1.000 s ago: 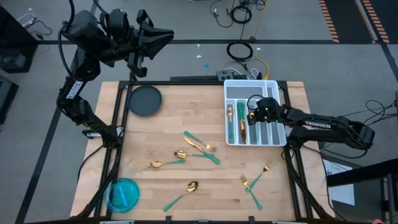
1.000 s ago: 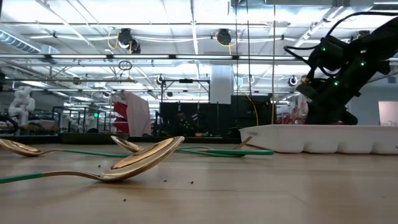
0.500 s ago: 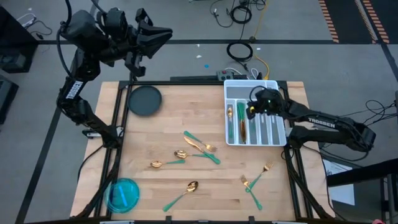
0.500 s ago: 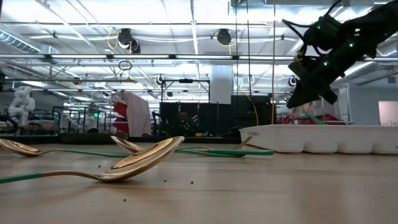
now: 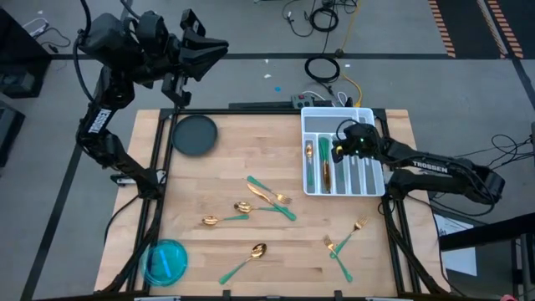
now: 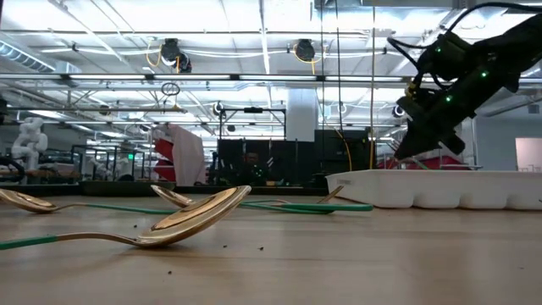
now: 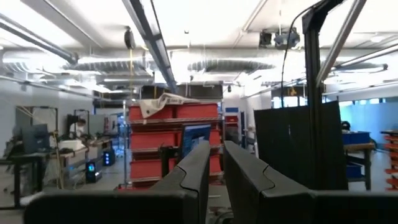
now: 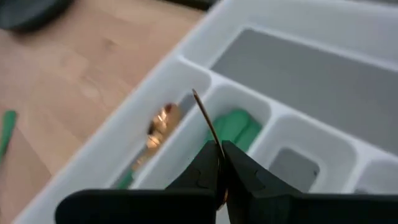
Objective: Sort silverware
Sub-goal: Put the green fork into the silverware tray
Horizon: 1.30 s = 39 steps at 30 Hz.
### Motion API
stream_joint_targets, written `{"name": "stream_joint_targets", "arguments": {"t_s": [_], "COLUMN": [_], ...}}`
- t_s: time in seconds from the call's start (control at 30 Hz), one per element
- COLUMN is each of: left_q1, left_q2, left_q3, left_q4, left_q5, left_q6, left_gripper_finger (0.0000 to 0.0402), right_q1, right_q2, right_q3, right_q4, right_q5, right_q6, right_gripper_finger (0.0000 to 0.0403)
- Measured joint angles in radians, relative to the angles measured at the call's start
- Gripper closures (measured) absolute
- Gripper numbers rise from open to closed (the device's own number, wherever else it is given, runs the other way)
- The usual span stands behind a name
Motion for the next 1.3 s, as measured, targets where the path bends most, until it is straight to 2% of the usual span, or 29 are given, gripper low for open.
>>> {"name": "stream_joint_targets", "arguments": {"t_s": [0.17,0.37,0.8,1.03,1.17,1.3], "left_q1": [0.0,-0.015,-0.099,-0.131,-0.138,-0.12], "left_q2": [0.003,0.02,0.02,0.024,0.019,0.024], "left_q3": [0.0,0.0,-0.003,-0.076,-0.148,-0.236], "left_q4": [-0.035,-0.054,-0.054,-0.051,-0.045,-0.109], "left_q5": [0.016,0.017,0.064,0.082,0.081,0.03], "left_q6": [-0.001,-0.016,0.088,0.115,0.138,0.141], "left_gripper_finger": [0.0347,0.0347,0.0347,0.0347,0.0347,0.0347], "right_q1": [0.0,0.0,0.0,-0.007,0.011,0.041], "right_q2": [-0.016,-0.016,-0.031,-0.104,-0.134,-0.133], "right_q3": [0.0,0.0,0.0,0.06,0.138,0.264], "right_q4": [0.026,-0.054,-0.106,-0.097,-0.147,-0.33], "right_q5": [-0.004,-0.027,-0.028,-0.026,-0.027,-0.014], "right_q6": [-0.02,-0.015,-0.05,-0.24,-0.487,-0.754], "right_gripper_finger": [0.0403,0.0403,0.0403,0.0403,0.0403,0.0403]}}
